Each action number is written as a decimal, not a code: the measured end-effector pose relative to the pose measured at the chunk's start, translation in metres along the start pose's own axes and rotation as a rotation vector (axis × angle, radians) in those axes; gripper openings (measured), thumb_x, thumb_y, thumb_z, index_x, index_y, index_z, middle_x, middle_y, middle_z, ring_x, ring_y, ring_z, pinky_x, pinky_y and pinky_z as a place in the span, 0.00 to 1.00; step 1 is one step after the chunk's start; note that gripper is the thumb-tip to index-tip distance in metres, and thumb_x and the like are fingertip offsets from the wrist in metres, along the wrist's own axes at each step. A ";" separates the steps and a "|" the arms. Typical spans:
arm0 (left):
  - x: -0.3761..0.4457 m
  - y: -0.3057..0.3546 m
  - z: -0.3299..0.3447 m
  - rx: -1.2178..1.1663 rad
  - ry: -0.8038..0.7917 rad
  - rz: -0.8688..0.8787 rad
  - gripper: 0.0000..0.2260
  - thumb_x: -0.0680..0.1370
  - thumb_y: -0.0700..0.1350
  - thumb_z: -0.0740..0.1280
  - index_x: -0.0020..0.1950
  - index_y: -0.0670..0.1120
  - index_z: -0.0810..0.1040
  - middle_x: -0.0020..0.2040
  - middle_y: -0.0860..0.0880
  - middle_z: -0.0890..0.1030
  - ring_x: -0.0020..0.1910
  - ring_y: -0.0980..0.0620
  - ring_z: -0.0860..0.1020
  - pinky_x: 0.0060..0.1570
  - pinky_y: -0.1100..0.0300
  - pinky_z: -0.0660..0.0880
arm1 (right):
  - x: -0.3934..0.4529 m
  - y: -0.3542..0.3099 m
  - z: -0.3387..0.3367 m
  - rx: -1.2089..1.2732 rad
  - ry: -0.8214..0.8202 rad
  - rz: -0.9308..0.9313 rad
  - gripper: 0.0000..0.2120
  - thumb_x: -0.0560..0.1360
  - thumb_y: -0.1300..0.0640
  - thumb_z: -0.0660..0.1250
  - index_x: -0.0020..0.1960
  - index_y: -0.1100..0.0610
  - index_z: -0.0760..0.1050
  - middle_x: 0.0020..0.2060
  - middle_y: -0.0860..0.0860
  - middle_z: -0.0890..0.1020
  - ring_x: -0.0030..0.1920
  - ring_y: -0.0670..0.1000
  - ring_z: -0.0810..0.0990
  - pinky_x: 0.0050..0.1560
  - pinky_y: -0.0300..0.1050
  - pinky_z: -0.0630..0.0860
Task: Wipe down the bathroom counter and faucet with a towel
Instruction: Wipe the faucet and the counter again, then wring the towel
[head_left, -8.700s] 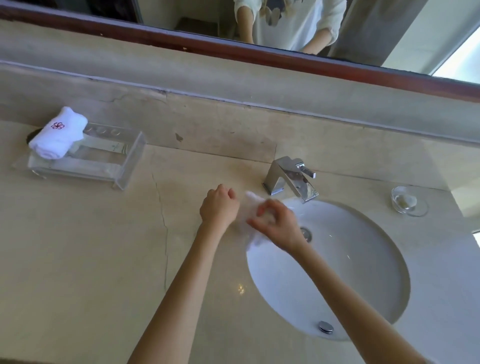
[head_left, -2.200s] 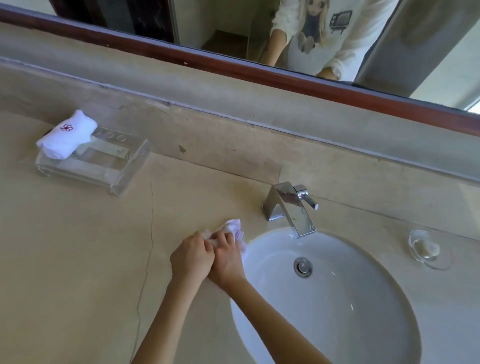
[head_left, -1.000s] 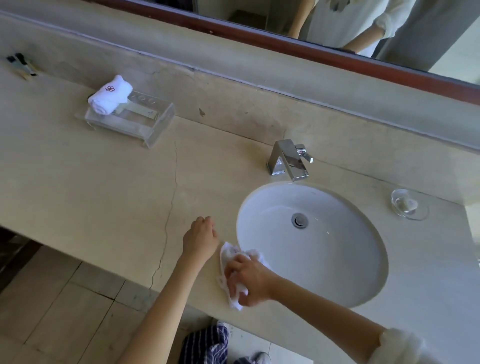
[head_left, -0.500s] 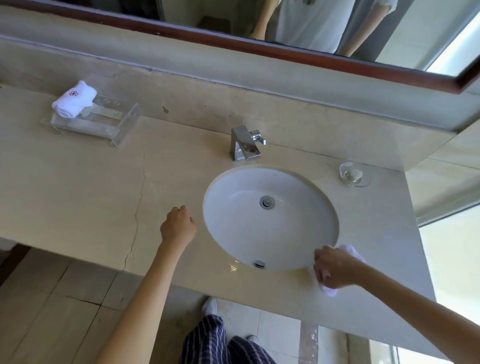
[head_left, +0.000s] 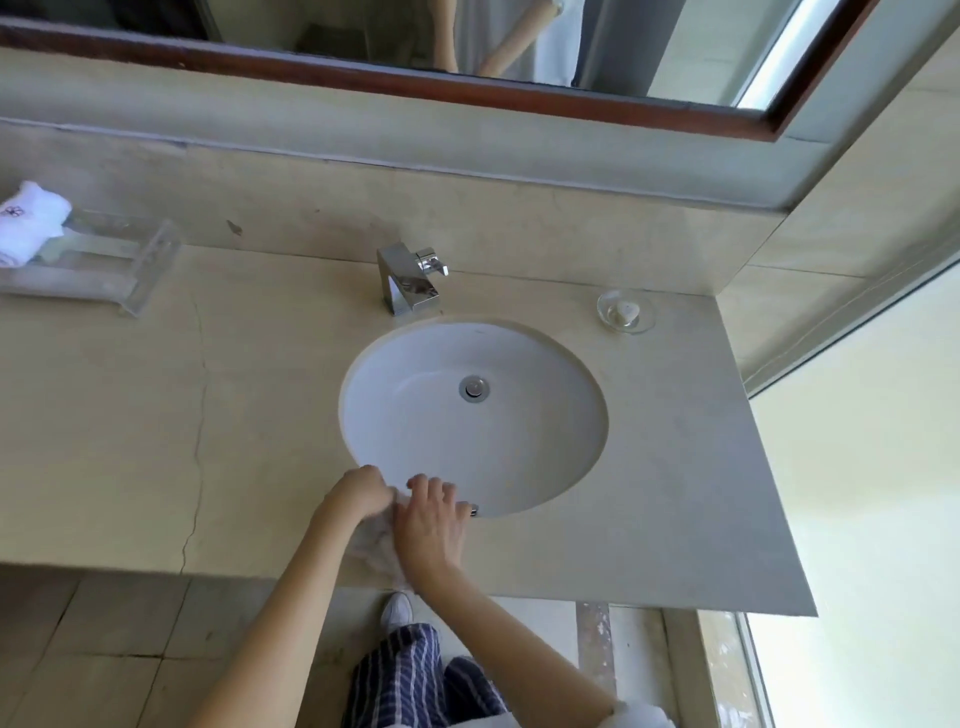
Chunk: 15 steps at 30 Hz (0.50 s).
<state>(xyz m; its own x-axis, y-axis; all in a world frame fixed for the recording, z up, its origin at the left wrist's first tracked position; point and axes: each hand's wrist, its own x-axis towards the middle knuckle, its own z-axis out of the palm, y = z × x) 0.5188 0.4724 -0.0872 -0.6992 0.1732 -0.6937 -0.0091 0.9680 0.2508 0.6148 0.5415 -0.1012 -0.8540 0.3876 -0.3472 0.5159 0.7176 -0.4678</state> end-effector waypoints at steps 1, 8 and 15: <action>0.000 -0.002 0.005 0.005 -0.017 -0.011 0.14 0.76 0.47 0.61 0.54 0.40 0.77 0.53 0.40 0.80 0.51 0.42 0.80 0.44 0.58 0.74 | -0.005 -0.003 0.002 -0.089 0.059 -0.084 0.16 0.71 0.56 0.51 0.54 0.52 0.73 0.48 0.50 0.79 0.52 0.54 0.78 0.53 0.53 0.68; -0.001 -0.022 -0.012 0.278 0.031 -0.157 0.20 0.76 0.51 0.66 0.64 0.43 0.74 0.62 0.44 0.77 0.62 0.45 0.76 0.56 0.55 0.74 | -0.015 -0.003 0.023 -0.217 -0.188 -0.290 0.27 0.77 0.43 0.52 0.71 0.58 0.59 0.63 0.60 0.70 0.64 0.62 0.67 0.64 0.61 0.62; -0.003 -0.018 -0.019 -0.276 -0.094 0.011 0.21 0.80 0.53 0.58 0.60 0.38 0.77 0.58 0.40 0.80 0.57 0.42 0.78 0.56 0.53 0.74 | 0.012 0.021 -0.008 0.335 -0.174 -0.087 0.18 0.73 0.38 0.61 0.55 0.49 0.76 0.46 0.53 0.83 0.47 0.54 0.80 0.47 0.45 0.74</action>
<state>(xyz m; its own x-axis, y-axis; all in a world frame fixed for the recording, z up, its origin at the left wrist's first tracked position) 0.5077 0.4507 -0.0770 -0.6312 0.2121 -0.7461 -0.2048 0.8822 0.4240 0.6151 0.5658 -0.1083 -0.8861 0.2084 -0.4139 0.4600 0.5039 -0.7311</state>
